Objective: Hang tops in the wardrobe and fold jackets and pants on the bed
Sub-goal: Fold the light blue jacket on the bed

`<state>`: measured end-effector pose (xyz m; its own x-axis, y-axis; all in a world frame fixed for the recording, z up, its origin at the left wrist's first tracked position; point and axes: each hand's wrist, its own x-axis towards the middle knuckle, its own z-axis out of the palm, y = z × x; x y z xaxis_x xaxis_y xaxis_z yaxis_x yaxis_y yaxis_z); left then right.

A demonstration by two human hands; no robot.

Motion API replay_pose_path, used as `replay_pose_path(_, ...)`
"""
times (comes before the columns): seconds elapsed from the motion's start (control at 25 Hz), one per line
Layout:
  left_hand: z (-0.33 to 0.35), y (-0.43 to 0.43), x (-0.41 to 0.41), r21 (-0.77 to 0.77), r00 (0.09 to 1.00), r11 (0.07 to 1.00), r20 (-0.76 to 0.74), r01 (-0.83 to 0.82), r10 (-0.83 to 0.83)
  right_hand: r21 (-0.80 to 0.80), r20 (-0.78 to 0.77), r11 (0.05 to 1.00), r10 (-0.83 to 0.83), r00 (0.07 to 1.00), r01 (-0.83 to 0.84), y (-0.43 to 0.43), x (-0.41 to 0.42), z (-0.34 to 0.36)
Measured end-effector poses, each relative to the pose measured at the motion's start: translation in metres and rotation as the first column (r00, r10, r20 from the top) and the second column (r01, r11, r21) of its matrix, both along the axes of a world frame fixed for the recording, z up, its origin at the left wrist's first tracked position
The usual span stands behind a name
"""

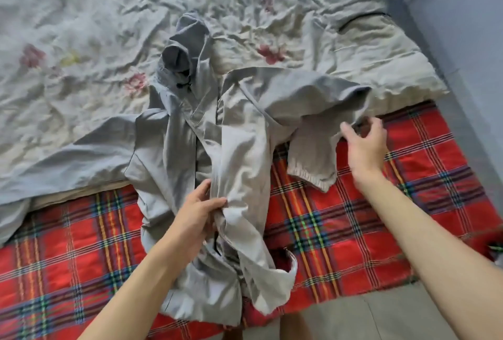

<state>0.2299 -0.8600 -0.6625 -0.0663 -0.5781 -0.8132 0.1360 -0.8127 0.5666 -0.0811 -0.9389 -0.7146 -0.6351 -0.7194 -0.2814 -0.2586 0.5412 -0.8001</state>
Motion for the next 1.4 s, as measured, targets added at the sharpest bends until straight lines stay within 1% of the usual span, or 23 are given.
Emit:
replay_pose_path(0.04,-0.002,-0.004,-0.009,0.009,1.000,1.000,0.031,-0.002,0.002,0.222,-0.051,0.956,0.207,0.977,-0.191,0.004,0.001,-0.013)
replay_pose_path(0.12,-0.009,-0.008,-0.022,-0.010,0.985,0.997,0.153,0.076,-0.074,0.525,-0.040,0.743,0.508,0.860,-0.415,0.018,0.014,-0.040)
replay_pose_path(0.16,-0.012,-0.009,-0.025,-0.027,0.954,0.985,0.253,0.172,-0.160,0.560,-0.063,0.707,0.555,0.829,-0.431,0.022,0.021,-0.051)
replay_pose_path(0.24,-0.017,-0.012,-0.024,-0.005,0.827,0.920,0.439,0.393,-0.351,0.549,-0.145,0.739,0.546,0.825,-0.392,0.022,0.031,-0.071)
replay_pose_path(0.32,-0.017,-0.021,-0.029,0.046,0.769,0.881,0.469,0.470,-0.435,0.533,-0.064,0.759,0.476,0.877,-0.373,0.014,0.036,-0.081)
replay_pose_path(0.4,-0.008,-0.035,-0.042,0.044,0.852,0.913,0.343,0.405,-0.395,0.388,0.176,0.886,0.201,0.964,-0.255,-0.009,0.025,-0.069)
replay_pose_path(0.48,0.008,-0.053,-0.068,0.021,0.934,0.946,0.156,0.323,-0.322,0.057,0.233,0.996,-0.078,0.969,0.066,-0.067,-0.015,-0.026)
replay_pose_path(0.56,0.024,-0.074,-0.101,-0.013,0.966,0.966,0.009,0.260,-0.260,-0.361,0.136,0.892,-0.236,0.962,0.270,-0.135,-0.074,0.045)
replay_pose_path(0.6,0.029,-0.084,-0.122,-0.045,0.975,0.975,-0.041,0.219,-0.220,-0.539,0.056,0.805,-0.259,0.964,0.248,-0.158,-0.100,0.079)
replay_pose_path(0.68,0.038,-0.104,-0.165,-0.128,0.983,0.983,-0.110,0.134,-0.148,-0.630,-0.144,0.776,-0.150,0.978,0.026,-0.164,-0.131,0.115)
replay_pose_path(0.76,0.045,-0.125,-0.201,-0.215,0.974,0.974,-0.192,0.074,-0.117,-0.481,-0.208,0.831,0.203,0.957,-0.281,-0.121,-0.126,0.095)
replay_pose_path(0.84,0.045,-0.145,-0.225,-0.273,0.959,0.961,-0.257,0.047,-0.119,-0.207,0.024,0.765,0.628,0.778,-0.610,-0.045,-0.086,0.051)
replay_pose_path(0.88,0.042,-0.154,-0.229,-0.283,0.959,0.957,-0.243,0.070,-0.143,-0.079,0.160,0.688,0.723,0.672,-0.722,-0.012,-0.062,0.030)
replay_pose_path(0.92,0.035,-0.156,-0.229,-0.281,0.967,0.952,-0.186,0.118,-0.175,0.028,0.272,0.657,0.720,0.638,-0.753,0.015,-0.046,0.009)
replay_pose_path(1.0,0.010,-0.148,-0.215,-0.274,0.972,0.933,0.045,0.234,-0.231,0.131,0.270,0.823,0.507,0.818,-0.553,0.033,-0.043,-0.025)
replay_pose_path(1.08,-0.018,-0.122,-0.178,-0.251,0.913,0.915,0.342,0.316,-0.222,0.226,0.123,0.972,0.039,0.992,-0.067,0.031,-0.077,-0.033)
replay_pose_path(1.12,-0.030,-0.103,-0.154,-0.226,0.856,0.911,0.475,0.344,-0.206,0.252,-0.011,0.956,-0.149,0.989,0.147,0.032,-0.100,-0.031)
replay_pose_path(1.16,-0.040,-0.082,-0.130,-0.201,0.786,0.908,0.588,0.368,-0.189,0.250,-0.191,0.930,-0.226,0.955,0.270,0.038,-0.121,-0.028)
replay_pose_path(1.2,-0.047,-0.058,-0.106,-0.179,0.709,0.908,0.687,0.379,-0.161,0.215,-0.401,0.940,-0.163,0.902,0.265,0.048,-0.134,-0.024)
replay_pose_path(1.24,-0.053,-0.035,-0.084,-0.177,0.640,0.916,0.761,0.360,-0.104,0.160,-0.575,0.977,-0.024,0.818,0.142,0.059,-0.135,-0.026)
replay_pose_path(1.32,-0.063,0.004,-0.041,-0.186,0.520,0.957,0.853,0.221,0.045,0.111,-0.628,0.952,0.289,0.722,-0.285,0.080,-0.095,-0.029)
replay_pose_path(1.36,-0.067,0.020,-0.019,-0.167,0.466,0.979,0.880,0.120,0.092,0.108,-0.539,0.836,0.504,0.675,-0.538,0.092,-0.059,-0.034)
replay_pose_path(1.4,-0.073,0.035,0.005,-0.134,0.422,0.991,0.900,0.027,0.110,0.116,-0.463,0.640,0.712,0.528,-0.760,0.108,-0.017,-0.039)
